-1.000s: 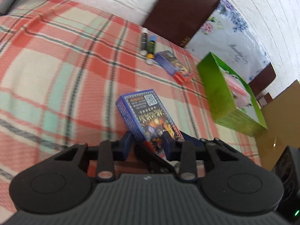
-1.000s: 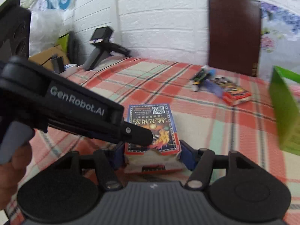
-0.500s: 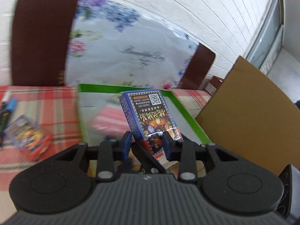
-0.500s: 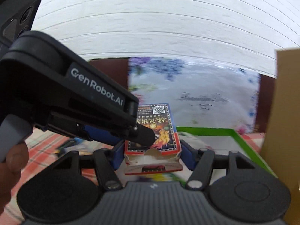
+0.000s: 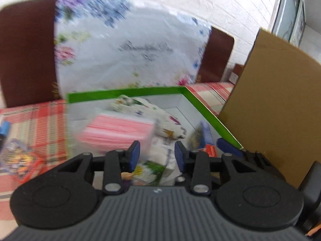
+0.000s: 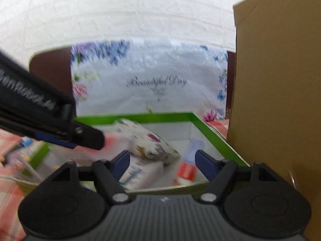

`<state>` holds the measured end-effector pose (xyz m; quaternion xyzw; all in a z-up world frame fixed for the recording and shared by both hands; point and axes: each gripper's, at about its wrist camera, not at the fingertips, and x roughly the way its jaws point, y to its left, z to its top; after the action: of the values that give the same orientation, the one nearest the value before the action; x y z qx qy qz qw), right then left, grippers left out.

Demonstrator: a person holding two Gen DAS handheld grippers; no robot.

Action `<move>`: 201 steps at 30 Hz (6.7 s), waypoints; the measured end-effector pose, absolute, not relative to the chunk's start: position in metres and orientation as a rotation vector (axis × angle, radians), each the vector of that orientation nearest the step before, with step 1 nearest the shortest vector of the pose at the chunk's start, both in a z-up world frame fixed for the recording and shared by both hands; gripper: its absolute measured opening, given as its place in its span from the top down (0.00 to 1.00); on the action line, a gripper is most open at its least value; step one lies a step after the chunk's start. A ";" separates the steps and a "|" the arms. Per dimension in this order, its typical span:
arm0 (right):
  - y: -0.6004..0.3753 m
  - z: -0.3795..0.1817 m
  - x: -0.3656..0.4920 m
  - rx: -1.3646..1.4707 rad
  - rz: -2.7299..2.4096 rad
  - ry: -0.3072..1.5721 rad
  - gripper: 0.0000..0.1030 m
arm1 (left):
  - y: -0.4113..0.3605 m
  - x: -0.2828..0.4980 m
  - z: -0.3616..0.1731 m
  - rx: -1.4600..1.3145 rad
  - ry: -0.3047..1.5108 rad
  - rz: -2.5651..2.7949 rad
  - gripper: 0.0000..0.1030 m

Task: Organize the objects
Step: 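Carry the card pack into the green box and open the right gripper, then grasp the second blue card pack with the right gripper, then carry the second card pack into the green box and release it, then reach the right gripper to the blue-capped marker and grasp it, then carry the blue-capped marker into the green box and release it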

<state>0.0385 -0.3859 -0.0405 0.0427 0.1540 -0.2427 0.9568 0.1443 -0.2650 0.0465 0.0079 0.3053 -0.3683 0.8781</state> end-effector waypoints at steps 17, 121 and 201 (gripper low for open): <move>-0.214 -0.032 0.066 -0.049 0.056 0.382 0.28 | -0.031 0.156 -0.016 -0.051 0.768 -0.186 0.58; -0.206 -0.031 0.068 -0.030 -0.054 0.365 0.28 | -0.066 0.174 0.009 0.059 0.740 -0.180 0.44; -0.318 -0.038 0.068 0.282 -0.219 0.304 0.47 | -0.227 0.178 0.056 0.056 0.671 -0.620 0.57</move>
<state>0.0677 -0.3176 -0.0383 0.1400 0.1505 -0.1084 0.9726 0.1777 -0.2273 0.0565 0.0269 0.3239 -0.2993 0.8971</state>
